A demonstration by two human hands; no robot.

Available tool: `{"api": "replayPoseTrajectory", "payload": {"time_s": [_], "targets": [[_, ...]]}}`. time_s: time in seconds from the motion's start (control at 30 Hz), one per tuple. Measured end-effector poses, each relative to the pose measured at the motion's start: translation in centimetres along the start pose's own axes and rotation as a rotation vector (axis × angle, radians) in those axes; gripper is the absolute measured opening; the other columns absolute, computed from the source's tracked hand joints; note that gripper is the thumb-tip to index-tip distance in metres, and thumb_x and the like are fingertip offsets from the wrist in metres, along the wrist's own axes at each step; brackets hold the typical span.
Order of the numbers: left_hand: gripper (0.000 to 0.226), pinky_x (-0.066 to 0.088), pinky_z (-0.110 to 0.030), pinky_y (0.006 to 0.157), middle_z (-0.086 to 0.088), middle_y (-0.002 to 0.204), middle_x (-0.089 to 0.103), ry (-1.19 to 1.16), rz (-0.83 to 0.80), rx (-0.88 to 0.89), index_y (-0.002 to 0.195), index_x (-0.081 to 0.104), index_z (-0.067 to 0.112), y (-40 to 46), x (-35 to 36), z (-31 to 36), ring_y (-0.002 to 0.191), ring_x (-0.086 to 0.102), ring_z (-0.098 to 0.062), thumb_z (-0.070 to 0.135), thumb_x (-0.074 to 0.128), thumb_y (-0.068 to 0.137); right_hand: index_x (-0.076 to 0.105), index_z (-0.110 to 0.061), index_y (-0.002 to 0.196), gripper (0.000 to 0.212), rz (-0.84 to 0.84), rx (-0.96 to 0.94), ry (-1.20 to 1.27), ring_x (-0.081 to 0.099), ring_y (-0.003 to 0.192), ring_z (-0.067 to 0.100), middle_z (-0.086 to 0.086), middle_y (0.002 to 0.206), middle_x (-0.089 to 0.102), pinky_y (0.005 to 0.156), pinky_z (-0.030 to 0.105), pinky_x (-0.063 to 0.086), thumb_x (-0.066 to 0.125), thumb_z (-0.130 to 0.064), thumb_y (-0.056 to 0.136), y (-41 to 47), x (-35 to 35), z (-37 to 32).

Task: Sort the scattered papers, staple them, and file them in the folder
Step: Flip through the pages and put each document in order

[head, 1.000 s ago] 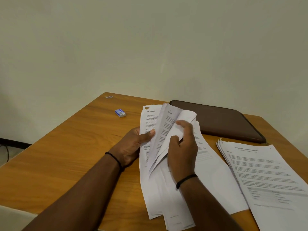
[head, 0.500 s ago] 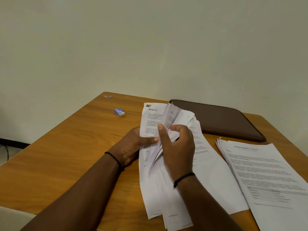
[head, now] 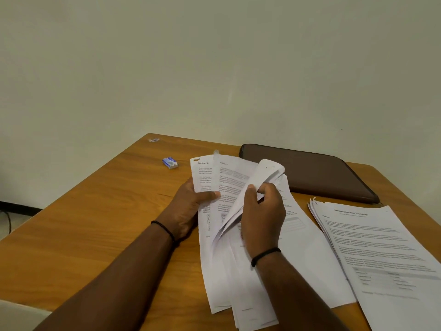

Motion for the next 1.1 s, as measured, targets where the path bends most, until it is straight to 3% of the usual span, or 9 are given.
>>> {"api": "replayPoseTrajectory", "payload": {"time_s": [0.1, 0.2, 0.3, 0.43, 0.53, 0.6, 0.77, 0.93, 1.1], "targets": [[0.094, 0.057, -0.03, 0.084, -0.002, 0.147, 0.047, 0.5, 0.336, 0.238, 0.152, 0.024, 0.036, -0.5, -2.3, 2.9, 0.12, 0.057, -0.019, 0.001, 0.076, 0.082, 0.061, -0.014, 0.095, 0.014, 0.0, -0.04, -0.021, 0.07, 0.084, 0.014, -0.001, 0.106, 0.071, 0.065, 0.03, 0.062, 0.059, -0.027, 0.097, -0.1, 0.2, -0.4], [0.075, 0.042, -0.043, 0.106, -0.002, 0.147, 0.043, 1.116, 0.697, 0.499, 0.145, 0.038, 0.034, -3.2, -2.3, 7.1, 0.132, 0.041, -0.021, 0.029, 0.079, 0.083, 0.064, -0.013, 0.098, 0.017, -0.005, -0.113, -0.059, 0.068, 0.087, 0.014, 0.0, 0.104, 0.07, 0.07, 0.027, 0.061, 0.058, -0.029, 0.098, -0.3, 0.5, -1.3], [0.026, 0.056, -0.028, 0.079, 0.005, 0.115, 0.068, 0.779, 0.367, 0.41, 0.112, 0.065, 0.027, -2.2, 0.0, 5.4, 0.101, 0.065, -0.013, 0.046, 0.057, 0.095, 0.067, -0.009, 0.095, 0.027, -0.023, -0.2, -0.056, 0.063, 0.081, 0.011, 0.004, 0.094, 0.067, 0.068, 0.02, 0.056, 0.05, -0.029, 0.101, -0.4, 0.8, -2.3], [0.055, 0.06, -0.032, 0.08, 0.014, 0.104, 0.073, 0.629, 0.107, 0.121, 0.098, 0.075, 0.023, -0.4, 2.0, 0.8, 0.09, 0.07, -0.01, 0.07, 0.05, 0.083, 0.069, -0.012, 0.102, 0.021, -0.051, -0.21, -0.098, 0.064, 0.09, 0.011, 0.003, 0.102, 0.067, 0.067, 0.007, 0.046, 0.051, -0.023, 0.101, -0.4, 0.8, -1.7], [0.026, 0.06, -0.041, 0.081, 0.005, 0.114, 0.074, 0.688, 0.194, 0.093, 0.101, 0.077, 0.015, 0.9, -0.2, 0.6, 0.093, 0.072, -0.015, 0.037, 0.067, 0.091, 0.068, -0.015, 0.101, 0.009, -0.074, -0.231, -0.163, 0.062, 0.1, 0.013, 0.002, 0.105, 0.067, 0.068, 0.002, 0.039, 0.062, -0.015, 0.094, -0.3, 1.5, -2.1], [0.018, 0.061, -0.041, 0.074, 0.005, 0.096, 0.073, 0.828, 0.271, 0.104, 0.093, 0.077, 0.009, 1.5, -1.0, 1.2, 0.082, 0.071, -0.015, 0.018, 0.062, 0.095, 0.064, -0.016, 0.099, 0.008, -0.09, -0.27, -0.213, 0.059, 0.096, 0.011, 0.001, 0.102, 0.063, 0.065, 0.002, 0.037, 0.064, -0.013, 0.092, -0.3, 1.9, -2.5], [0.03, 0.053, -0.039, 0.056, 0.001, 0.078, 0.068, 0.93, 0.445, 0.246, 0.075, 0.065, 0.002, -0.5, -0.9, 3.4, 0.069, 0.064, -0.02, 0.018, 0.054, 0.097, 0.052, -0.015, 0.109, 0.012, -0.272, -0.35, -0.496, 0.052, 0.08, 0.015, 0.0, 0.102, 0.051, 0.057, 0.015, 0.038, 0.052, -0.015, 0.096, -1.0, 3.7, -3.3], [0.041, 0.022, -0.025, 0.047, 0.007, 0.059, 0.041, 1.016, 0.748, 0.613, 0.062, 0.035, 0.02, -6.3, -1.8, 13.3, 0.051, 0.038, -0.007, 0.023, 0.048, 0.101, 0.038, -0.016, 0.135, 0.04, -0.429, -0.311, -0.519, 0.061, 0.089, 0.031, 0.011, 0.108, 0.061, 0.077, 0.041, 0.052, 0.044, -0.011, 0.095, -0.7, 5.6, -3.6], [0.025, 0.035, -0.005, 0.055, 0.014, 0.07, 0.05, 0.811, 0.76, 0.951, 0.081, 0.056, 0.01, -11.5, -2.3, 19.2, 0.066, 0.052, 0.011, 0.02, 0.052, 0.103, 0.032, -0.02, 0.139, 0.039, -0.575, -0.102, -0.442, 0.063, 0.099, 0.036, 0.017, 0.106, 0.065, 0.083, 0.036, 0.045, 0.044, -0.028, 0.103, -0.7, 6.9, -1.5]]}}
Point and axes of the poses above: each hand's wrist, its own y-axis towards the middle knuckle, its own x-axis out of the palm, z = x × y, the point moved 10 cm from there along y, towards the middle knuckle
